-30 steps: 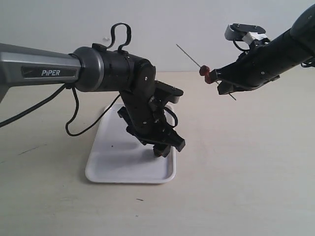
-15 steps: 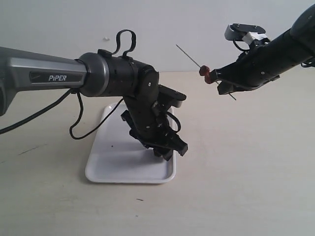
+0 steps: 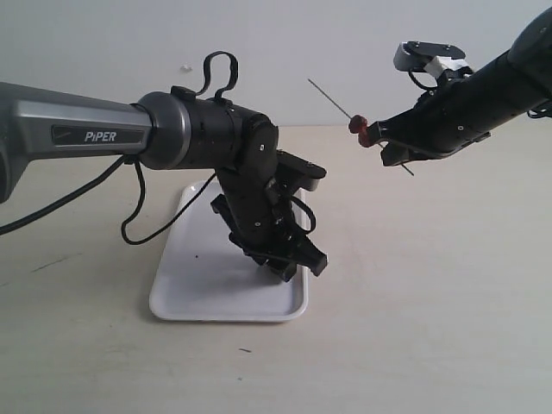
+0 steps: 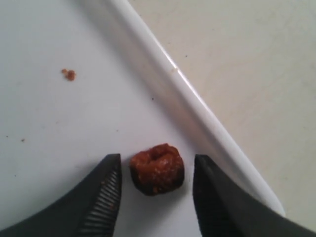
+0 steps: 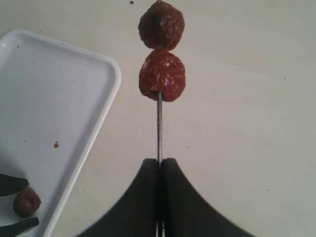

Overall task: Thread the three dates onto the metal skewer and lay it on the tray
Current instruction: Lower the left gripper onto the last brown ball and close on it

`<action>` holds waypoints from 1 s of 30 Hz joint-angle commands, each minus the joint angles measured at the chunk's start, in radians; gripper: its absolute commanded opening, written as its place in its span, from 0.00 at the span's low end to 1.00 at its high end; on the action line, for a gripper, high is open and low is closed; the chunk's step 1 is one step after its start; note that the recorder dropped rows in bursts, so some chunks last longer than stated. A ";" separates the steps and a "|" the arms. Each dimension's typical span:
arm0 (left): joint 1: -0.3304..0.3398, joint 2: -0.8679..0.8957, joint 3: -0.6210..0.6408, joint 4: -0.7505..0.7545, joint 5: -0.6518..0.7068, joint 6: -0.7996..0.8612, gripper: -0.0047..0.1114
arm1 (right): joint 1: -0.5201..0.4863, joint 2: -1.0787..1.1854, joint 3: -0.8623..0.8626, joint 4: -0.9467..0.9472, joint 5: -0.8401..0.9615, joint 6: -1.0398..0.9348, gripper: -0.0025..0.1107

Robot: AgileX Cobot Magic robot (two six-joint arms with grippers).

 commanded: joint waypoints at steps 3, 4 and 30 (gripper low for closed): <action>-0.005 0.000 -0.002 0.001 0.011 0.015 0.39 | 0.000 -0.012 0.003 0.010 -0.005 -0.007 0.02; -0.005 0.000 -0.002 0.001 0.011 0.016 0.39 | 0.000 -0.012 0.003 0.010 -0.005 -0.007 0.02; -0.005 0.000 -0.002 0.001 0.016 0.050 0.33 | 0.000 -0.012 0.003 0.010 -0.001 -0.007 0.02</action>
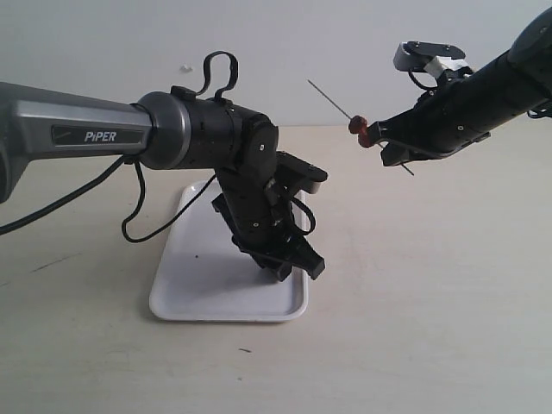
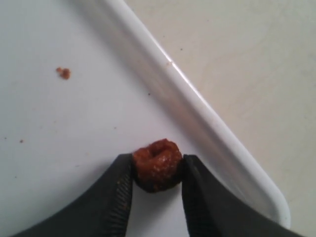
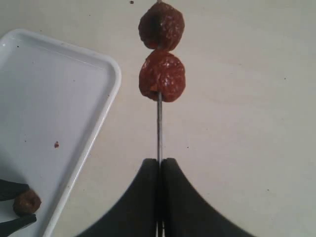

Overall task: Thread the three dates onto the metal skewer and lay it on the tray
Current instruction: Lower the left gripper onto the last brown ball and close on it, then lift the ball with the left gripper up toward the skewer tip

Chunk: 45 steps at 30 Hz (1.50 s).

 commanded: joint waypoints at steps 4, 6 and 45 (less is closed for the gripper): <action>-0.005 0.000 -0.002 0.001 0.007 0.004 0.33 | 0.000 -0.012 0.003 0.010 -0.001 -0.007 0.02; -0.005 0.000 -0.002 0.001 0.007 0.004 0.33 | 0.000 -0.012 0.003 0.010 -0.001 -0.007 0.02; 0.151 -0.188 -0.031 -0.231 -0.068 0.105 0.27 | 0.000 -0.012 0.003 0.010 0.022 -0.007 0.02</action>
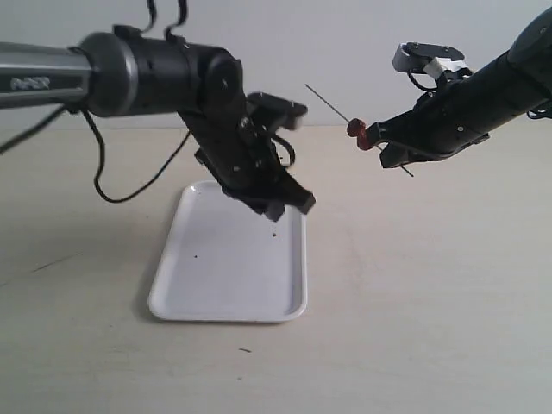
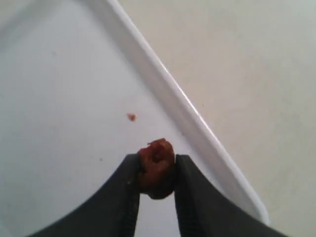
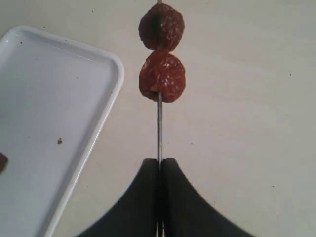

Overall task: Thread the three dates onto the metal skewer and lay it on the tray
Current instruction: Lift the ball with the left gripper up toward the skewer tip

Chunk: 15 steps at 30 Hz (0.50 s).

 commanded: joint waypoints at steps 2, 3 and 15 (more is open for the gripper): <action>0.131 -0.094 -0.010 -0.359 -0.048 0.168 0.27 | 0.000 -0.012 0.003 0.007 0.010 -0.007 0.02; 0.162 -0.099 -0.010 -0.465 -0.036 0.223 0.27 | 0.000 -0.012 0.003 0.007 0.013 -0.007 0.02; 0.505 -0.046 0.037 -1.357 0.175 0.582 0.27 | 0.022 0.007 0.003 0.207 0.194 -0.249 0.02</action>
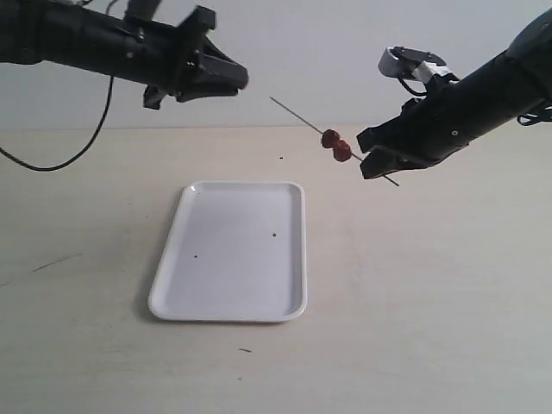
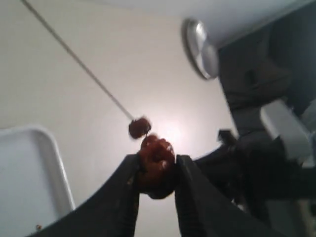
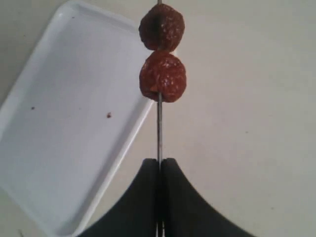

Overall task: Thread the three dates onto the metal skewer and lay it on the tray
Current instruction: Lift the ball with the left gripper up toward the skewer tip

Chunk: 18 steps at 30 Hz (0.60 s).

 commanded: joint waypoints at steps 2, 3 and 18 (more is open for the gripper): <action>0.130 0.060 0.024 -0.304 0.083 0.062 0.27 | 0.017 0.021 0.008 0.148 0.054 -0.150 0.02; 0.149 0.075 0.028 -0.354 0.095 0.070 0.27 | 0.017 0.026 0.020 0.230 0.064 -0.240 0.02; 0.213 0.180 0.016 -0.470 0.057 0.122 0.26 | 0.017 0.051 0.083 0.566 0.234 -0.587 0.02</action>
